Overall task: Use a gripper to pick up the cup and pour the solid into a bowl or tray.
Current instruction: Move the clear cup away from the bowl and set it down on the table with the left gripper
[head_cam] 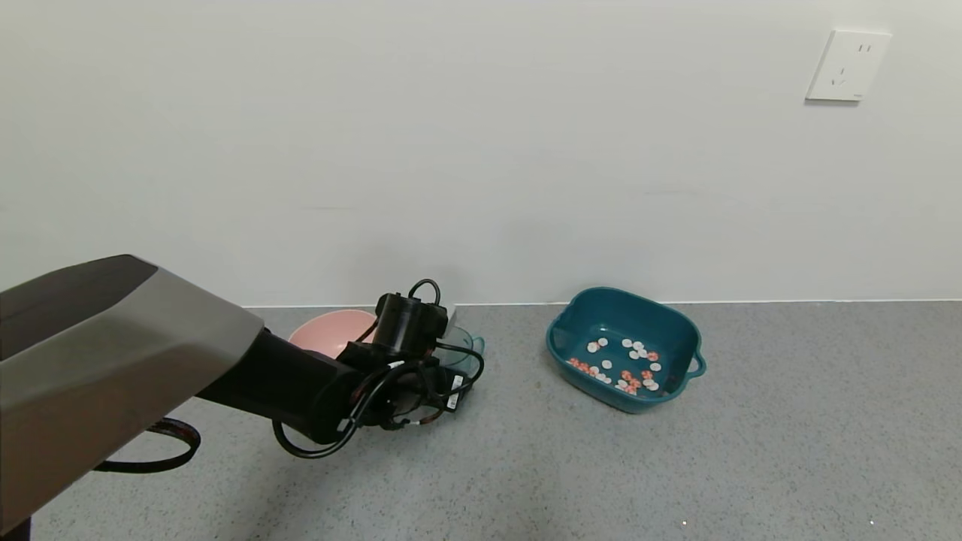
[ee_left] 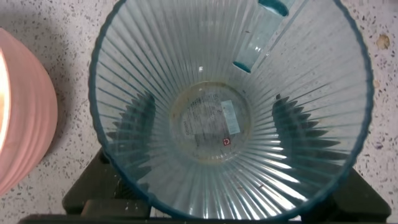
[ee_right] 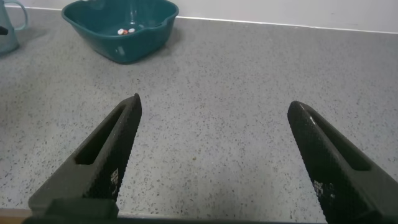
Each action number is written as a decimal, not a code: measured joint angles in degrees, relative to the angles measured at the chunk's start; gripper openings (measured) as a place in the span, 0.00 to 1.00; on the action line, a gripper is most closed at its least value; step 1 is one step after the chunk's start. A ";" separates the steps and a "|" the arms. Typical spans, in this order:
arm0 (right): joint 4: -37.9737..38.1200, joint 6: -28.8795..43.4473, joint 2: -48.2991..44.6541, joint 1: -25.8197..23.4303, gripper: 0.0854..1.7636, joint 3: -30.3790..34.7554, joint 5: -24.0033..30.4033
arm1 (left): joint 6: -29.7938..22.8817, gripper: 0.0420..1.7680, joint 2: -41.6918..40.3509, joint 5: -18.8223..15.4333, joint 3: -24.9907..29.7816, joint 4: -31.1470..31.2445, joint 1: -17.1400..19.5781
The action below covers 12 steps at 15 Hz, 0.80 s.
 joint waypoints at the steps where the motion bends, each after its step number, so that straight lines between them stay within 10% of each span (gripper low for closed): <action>1: 0.00 0.00 0.00 0.00 0.97 0.00 -0.02 | -0.01 0.72 0.16 0.00 -0.02 -0.02 0.00; 12: 0.00 0.00 0.00 0.00 0.97 0.00 0.00 | -0.06 0.90 -0.09 0.04 0.06 0.38 0.05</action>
